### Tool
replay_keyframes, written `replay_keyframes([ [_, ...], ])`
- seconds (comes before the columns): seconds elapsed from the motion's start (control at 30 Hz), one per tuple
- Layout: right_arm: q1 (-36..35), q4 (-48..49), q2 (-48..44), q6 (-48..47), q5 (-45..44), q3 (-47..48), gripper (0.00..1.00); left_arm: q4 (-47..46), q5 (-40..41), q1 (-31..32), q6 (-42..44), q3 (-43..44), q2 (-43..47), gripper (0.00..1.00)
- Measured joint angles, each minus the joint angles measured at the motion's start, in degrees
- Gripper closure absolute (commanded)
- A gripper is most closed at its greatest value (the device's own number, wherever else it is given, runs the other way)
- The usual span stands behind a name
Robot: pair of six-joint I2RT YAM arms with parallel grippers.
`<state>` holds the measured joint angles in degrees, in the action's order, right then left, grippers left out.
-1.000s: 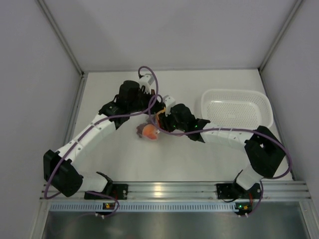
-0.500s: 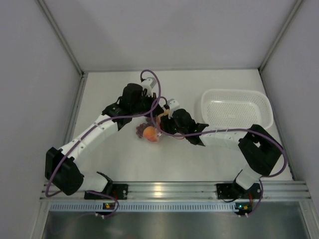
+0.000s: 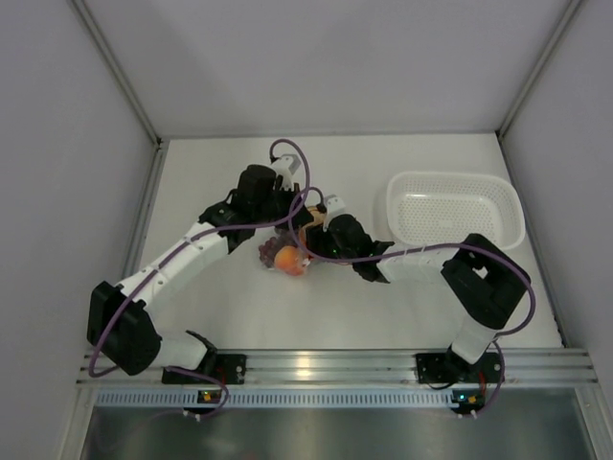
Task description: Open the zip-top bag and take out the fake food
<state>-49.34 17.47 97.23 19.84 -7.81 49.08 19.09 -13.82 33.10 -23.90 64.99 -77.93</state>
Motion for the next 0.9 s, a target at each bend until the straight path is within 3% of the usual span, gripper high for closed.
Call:
replay_keyframes([
  [0.23, 0.0, 2.49, 1.95, 0.39, 0.79, 0.22, 0.37, -0.35, 0.0, 0.0, -0.04, -0.74, -1.38, 1.0],
  [0.27, 0.0, 2.62, 2.14, 0.37, 0.83, 0.37, 0.39, -0.44, 0.02, 0.0, -0.04, -0.9, -1.46, 1.0],
  [0.3, 0.0, 2.8, 2.43, 0.33, 0.92, 0.66, 0.51, -0.5, 0.07, 0.0, -0.04, -1.01, -1.49, 1.0],
  [0.4, 0.0, 3.19, 2.69, 0.33, 1.11, 0.81, 0.69, -0.7, 0.35, 0.0, -0.04, -1.09, -1.49, 1.0],
  [0.57, 0.0, 3.78, 2.27, 0.31, 1.44, 0.52, 0.82, -1.33, 1.53, -0.02, -0.02, -1.49, -1.49, 1.0],
  [0.7, 0.0, 3.91, 0.52, 0.22, 1.57, -1.11, 0.99, -1.33, 1.92, -0.02, -0.02, -1.81, -1.49, 1.0],
  [0.9, 0.0, 2.64, -1.31, 0.09, 1.7, -1.9, 1.0, -1.29, 2.34, 0.0, -0.02, -2.03, -1.99, 1.0],
])
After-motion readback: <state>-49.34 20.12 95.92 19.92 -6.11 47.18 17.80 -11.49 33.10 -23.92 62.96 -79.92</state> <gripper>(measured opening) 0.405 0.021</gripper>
